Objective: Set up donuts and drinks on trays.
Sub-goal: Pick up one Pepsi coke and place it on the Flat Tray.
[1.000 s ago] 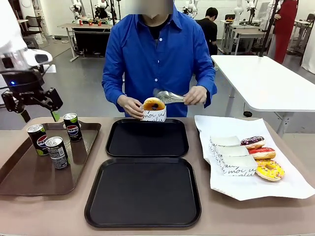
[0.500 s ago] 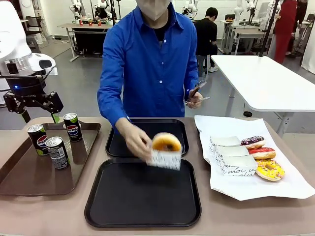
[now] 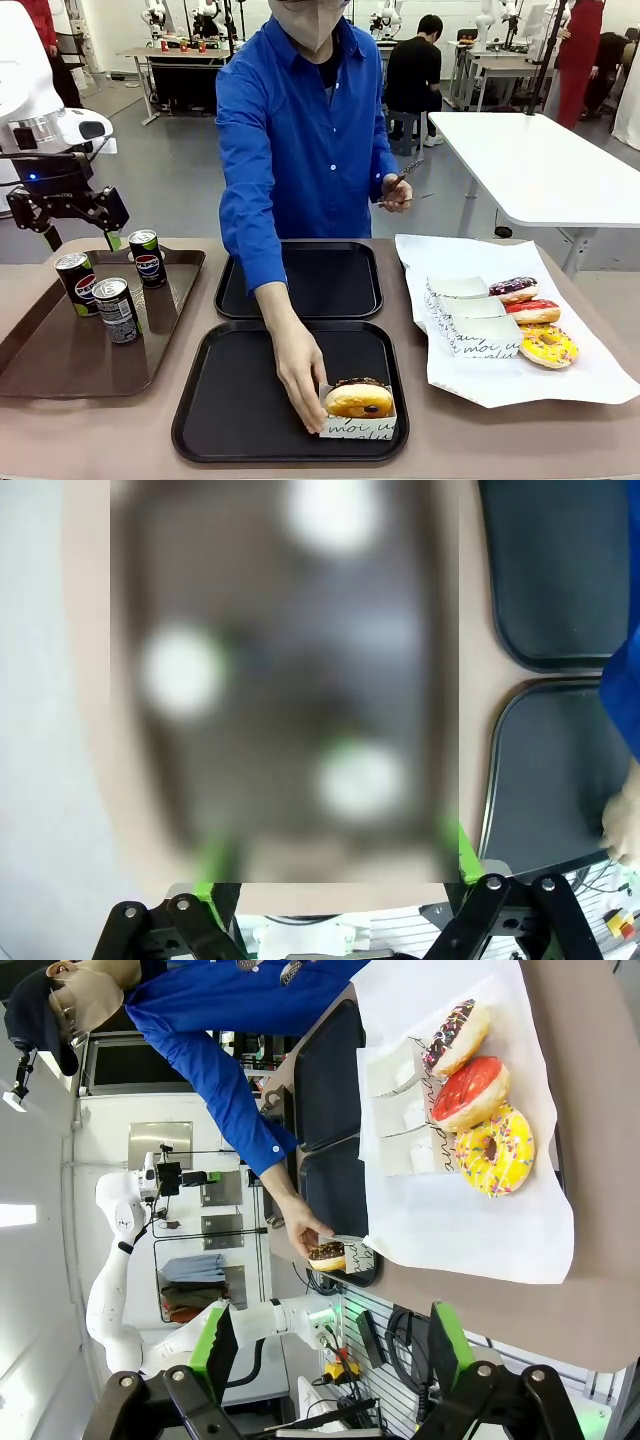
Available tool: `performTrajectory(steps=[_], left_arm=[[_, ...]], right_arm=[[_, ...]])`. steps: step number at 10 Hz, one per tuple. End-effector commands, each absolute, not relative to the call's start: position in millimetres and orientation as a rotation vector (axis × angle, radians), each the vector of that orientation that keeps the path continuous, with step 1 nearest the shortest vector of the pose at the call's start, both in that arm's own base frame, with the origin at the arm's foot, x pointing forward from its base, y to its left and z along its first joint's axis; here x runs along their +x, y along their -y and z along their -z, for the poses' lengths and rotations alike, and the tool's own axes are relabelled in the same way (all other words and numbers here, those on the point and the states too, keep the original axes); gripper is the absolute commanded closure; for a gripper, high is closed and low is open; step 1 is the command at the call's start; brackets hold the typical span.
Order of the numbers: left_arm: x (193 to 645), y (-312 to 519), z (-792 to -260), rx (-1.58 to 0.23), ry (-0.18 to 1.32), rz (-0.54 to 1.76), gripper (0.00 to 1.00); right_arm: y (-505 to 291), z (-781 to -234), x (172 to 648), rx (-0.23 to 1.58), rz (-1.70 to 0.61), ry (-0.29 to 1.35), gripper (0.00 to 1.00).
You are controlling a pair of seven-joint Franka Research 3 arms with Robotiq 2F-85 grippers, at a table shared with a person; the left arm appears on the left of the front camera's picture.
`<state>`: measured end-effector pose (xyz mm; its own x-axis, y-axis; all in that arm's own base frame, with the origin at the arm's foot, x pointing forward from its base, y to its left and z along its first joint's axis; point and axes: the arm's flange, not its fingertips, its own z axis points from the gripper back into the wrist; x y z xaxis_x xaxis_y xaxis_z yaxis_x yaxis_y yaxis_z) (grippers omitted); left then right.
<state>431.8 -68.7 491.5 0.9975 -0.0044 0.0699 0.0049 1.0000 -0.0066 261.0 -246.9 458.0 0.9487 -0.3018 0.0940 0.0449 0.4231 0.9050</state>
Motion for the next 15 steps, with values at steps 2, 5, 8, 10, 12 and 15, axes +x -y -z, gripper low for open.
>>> performTrajectory(steps=[2,5,8,10,12,15], left_arm=[[436,92,-463,0.104,0.004,-0.085,0.0],[424,104,-440,0.087,0.048,-0.064,0.0],[425,98,-430,0.054,0.093,0.012,0.0],[422,93,-421,0.051,0.111,0.029,0.0],[423,91,-411,0.032,0.103,0.041,0.0],[428,90,-396,-0.013,0.1,0.052,0.0]], right_arm=[[248,-457,259,1.116,0.21,0.25,0.0],[248,-457,259,1.116,0.21,0.25,0.0],[248,-457,259,1.116,0.21,0.25,0.0],[248,-457,259,1.116,0.21,0.25,0.0],[248,-457,259,1.116,0.21,0.25,0.0],[248,-457,259,1.116,0.21,0.25,0.0]])
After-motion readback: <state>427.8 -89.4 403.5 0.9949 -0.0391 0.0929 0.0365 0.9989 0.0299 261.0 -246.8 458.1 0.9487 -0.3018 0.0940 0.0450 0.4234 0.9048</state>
